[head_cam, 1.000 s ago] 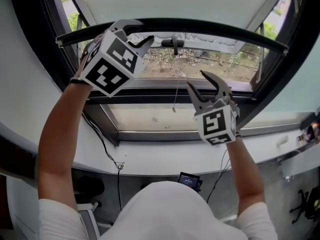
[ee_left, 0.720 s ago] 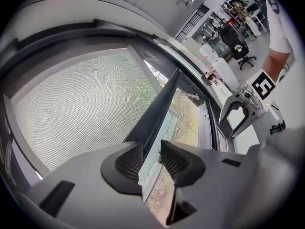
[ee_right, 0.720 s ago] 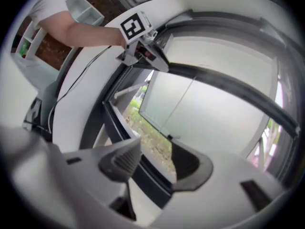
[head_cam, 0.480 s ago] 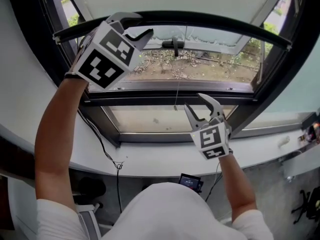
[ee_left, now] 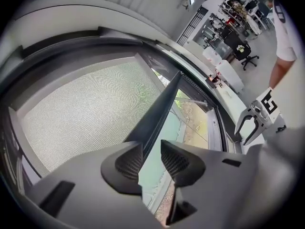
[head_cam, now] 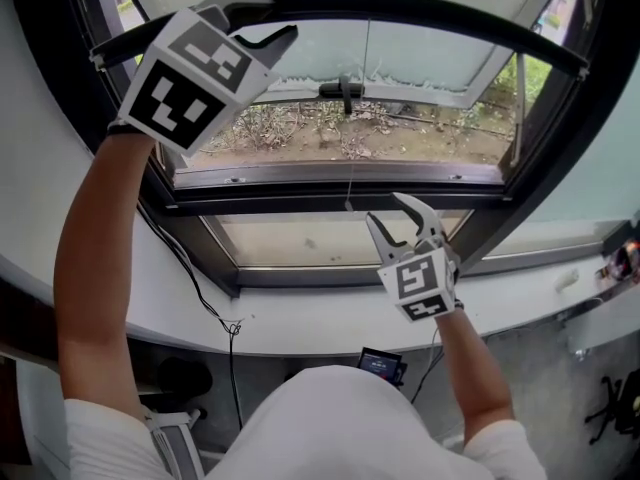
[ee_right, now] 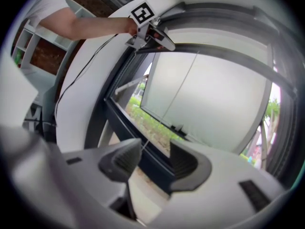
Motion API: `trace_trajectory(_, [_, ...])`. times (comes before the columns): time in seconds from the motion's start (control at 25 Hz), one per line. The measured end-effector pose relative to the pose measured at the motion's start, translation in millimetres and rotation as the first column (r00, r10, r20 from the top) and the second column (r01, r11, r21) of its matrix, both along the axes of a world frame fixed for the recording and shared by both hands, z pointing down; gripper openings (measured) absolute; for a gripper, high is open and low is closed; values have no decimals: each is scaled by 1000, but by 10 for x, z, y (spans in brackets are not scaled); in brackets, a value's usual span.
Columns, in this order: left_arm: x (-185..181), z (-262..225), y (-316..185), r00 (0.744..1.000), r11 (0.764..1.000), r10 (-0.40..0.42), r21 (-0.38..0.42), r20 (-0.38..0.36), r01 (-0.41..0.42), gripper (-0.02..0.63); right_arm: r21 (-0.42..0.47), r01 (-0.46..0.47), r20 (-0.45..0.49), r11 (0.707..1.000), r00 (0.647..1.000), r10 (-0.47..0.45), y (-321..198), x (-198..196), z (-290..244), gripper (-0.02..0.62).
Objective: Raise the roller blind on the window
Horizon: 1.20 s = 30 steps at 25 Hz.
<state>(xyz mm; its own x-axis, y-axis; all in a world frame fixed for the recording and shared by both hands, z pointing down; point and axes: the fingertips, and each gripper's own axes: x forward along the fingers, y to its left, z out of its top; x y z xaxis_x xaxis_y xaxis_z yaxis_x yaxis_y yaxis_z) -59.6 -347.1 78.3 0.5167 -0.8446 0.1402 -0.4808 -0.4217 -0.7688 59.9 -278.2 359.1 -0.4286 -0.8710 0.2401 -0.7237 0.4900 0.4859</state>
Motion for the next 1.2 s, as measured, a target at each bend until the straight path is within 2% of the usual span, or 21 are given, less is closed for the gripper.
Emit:
trace_trajectory(0.36, [-8, -88, -11, 1000, 1000, 11, -13, -17, -11, 129, 1, 27, -6, 1000, 1000, -27, -9, -105, -8, 199])
trace_trajectory(0.72, [-9, -167, -23, 1000, 1000, 6, -1, 6, -6, 129, -3, 43, -10, 999, 999, -43, -21, -168, 22, 199])
trace_trajectory(1.0, [-2, -406, -1, 1000, 999, -3, 35, 4, 2, 129, -4, 45, -13, 999, 999, -45, -37, -154, 28, 199])
trace_trajectory(1.2, [2, -632, 14, 1000, 996, -3, 89, -4, 3, 129, -2, 52, -15, 999, 999, -52, -65, -199, -6, 199])
